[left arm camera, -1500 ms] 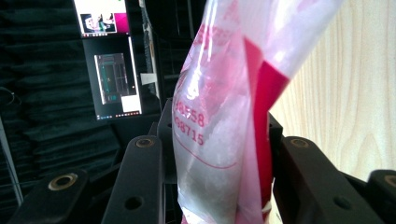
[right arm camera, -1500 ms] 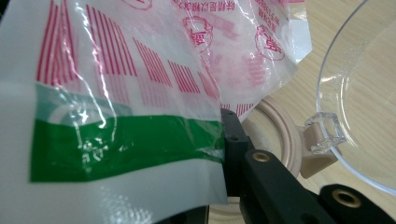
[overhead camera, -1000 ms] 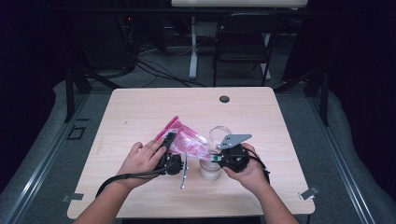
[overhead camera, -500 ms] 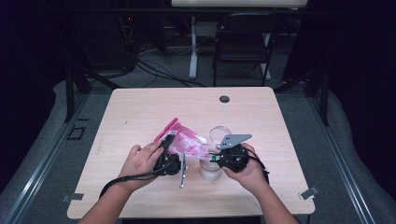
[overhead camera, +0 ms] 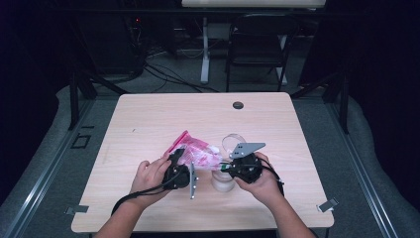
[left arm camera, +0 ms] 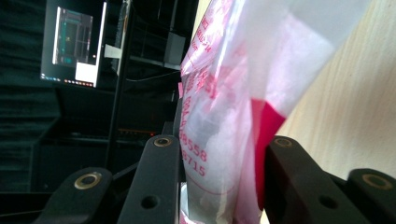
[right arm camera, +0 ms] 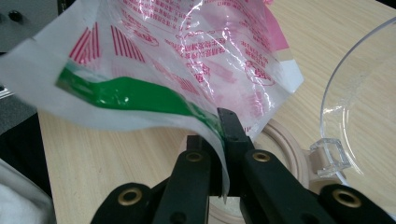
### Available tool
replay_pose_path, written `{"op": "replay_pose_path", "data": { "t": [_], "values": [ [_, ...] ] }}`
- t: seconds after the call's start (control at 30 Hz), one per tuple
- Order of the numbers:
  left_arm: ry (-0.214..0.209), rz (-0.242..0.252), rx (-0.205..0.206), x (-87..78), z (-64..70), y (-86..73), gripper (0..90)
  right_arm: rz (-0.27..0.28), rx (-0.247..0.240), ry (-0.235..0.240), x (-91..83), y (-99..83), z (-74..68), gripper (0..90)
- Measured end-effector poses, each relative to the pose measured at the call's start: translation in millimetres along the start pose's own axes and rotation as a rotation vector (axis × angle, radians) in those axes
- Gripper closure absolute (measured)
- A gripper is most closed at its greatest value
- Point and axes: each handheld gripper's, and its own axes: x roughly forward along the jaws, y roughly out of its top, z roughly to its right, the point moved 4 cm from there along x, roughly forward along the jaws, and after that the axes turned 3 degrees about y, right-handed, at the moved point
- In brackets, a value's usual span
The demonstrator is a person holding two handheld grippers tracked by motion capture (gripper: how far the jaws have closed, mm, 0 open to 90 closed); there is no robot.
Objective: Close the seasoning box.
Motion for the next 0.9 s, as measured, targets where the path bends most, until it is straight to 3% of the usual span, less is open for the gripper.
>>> {"op": "replay_pose_path", "data": {
  "t": [0.2, 0.4, 0.7, 0.9],
  "values": [
    [-0.012, 0.003, -0.041, 0.9, 3.5, -2.1, 76.1, -0.003, -0.005, -0.001, 0.2, 0.7, -1.4, 90.0],
    [-0.023, 0.014, -0.122, 3.2, 9.9, -4.9, 76.6, -0.001, -0.005, -0.001, 0.8, 1.6, -2.7, 90.0],
    [-0.045, 0.020, -0.179, 5.2, 16.6, -8.4, 76.7, 0.006, -0.006, 0.000, 1.8, 2.3, -4.3, 90.0],
    [-0.048, 0.019, -0.189, 5.7, 18.6, -9.4, 76.8, 0.006, -0.008, 0.003, 2.1, 2.5, -4.7, 90.0]
  ]
}}
